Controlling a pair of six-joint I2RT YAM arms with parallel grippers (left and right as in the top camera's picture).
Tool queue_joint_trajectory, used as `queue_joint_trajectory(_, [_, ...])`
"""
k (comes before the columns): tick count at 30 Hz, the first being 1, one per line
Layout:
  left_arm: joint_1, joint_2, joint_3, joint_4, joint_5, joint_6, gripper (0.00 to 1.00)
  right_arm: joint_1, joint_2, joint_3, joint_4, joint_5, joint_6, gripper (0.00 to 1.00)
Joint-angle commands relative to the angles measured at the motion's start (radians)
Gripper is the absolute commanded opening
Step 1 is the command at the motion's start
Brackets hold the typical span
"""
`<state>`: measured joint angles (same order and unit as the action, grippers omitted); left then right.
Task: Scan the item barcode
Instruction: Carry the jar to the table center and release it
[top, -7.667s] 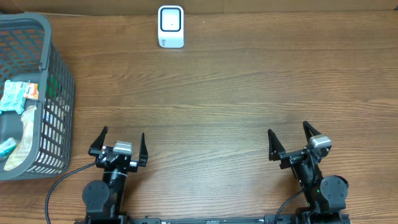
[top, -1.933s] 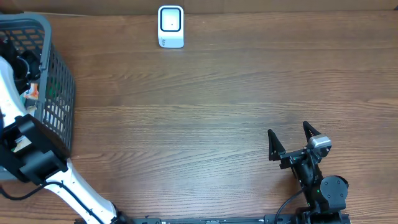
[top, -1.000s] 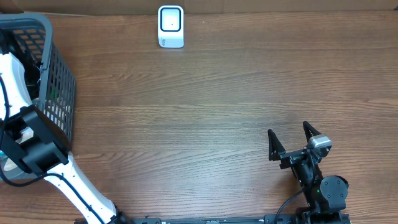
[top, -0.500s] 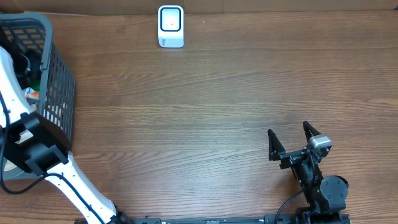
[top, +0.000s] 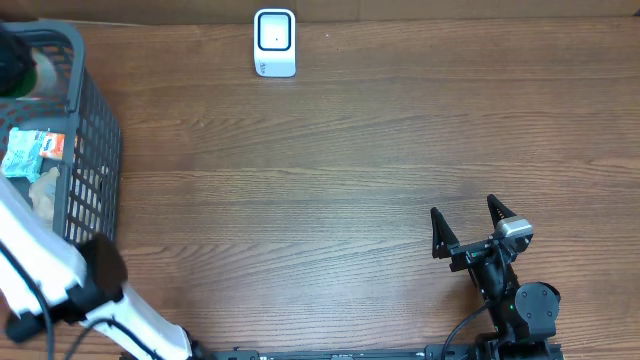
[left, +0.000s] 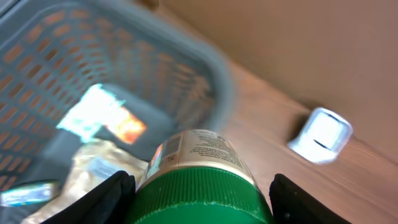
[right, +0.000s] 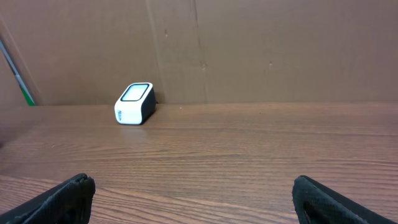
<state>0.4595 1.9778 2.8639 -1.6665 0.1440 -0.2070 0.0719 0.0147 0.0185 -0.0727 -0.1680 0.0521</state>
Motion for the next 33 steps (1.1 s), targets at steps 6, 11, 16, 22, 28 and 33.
queue_joint_trajectory(6, [-0.339, -0.052, -0.040, -0.023, 0.070, 0.028, 0.46, 0.000, -0.011, -0.011, 0.003, 0.010, -0.001, 1.00])
queue_joint_trajectory(11, [-0.591, -0.044, -0.257, -0.018, 0.042, 0.027, 0.45, 0.000, -0.012, -0.011, 0.003, 0.010, -0.001, 1.00])
queue_joint_trajectory(16, [-0.777, -0.006, -0.484, 0.047, -0.049, -0.011, 0.43, 0.000, -0.011, -0.011, 0.003, 0.010, -0.001, 1.00])
queue_joint_trajectory(22, [-0.916, 0.053, -0.758, 0.246, -0.051, -0.063, 0.45, 0.000, -0.011, -0.011, 0.003, 0.010, -0.001, 1.00])
queue_joint_trajectory(28, [-0.962, 0.113, -0.969, 0.483, -0.118, -0.171, 0.48, 0.000, -0.011, -0.011, 0.003, 0.010, -0.001, 1.00])
queue_joint_trajectory(33, [-0.962, 0.179, -1.061, 0.620, -0.120, -0.245, 0.48, 0.000, -0.011, -0.011, 0.003, 0.010, -0.001, 1.00])
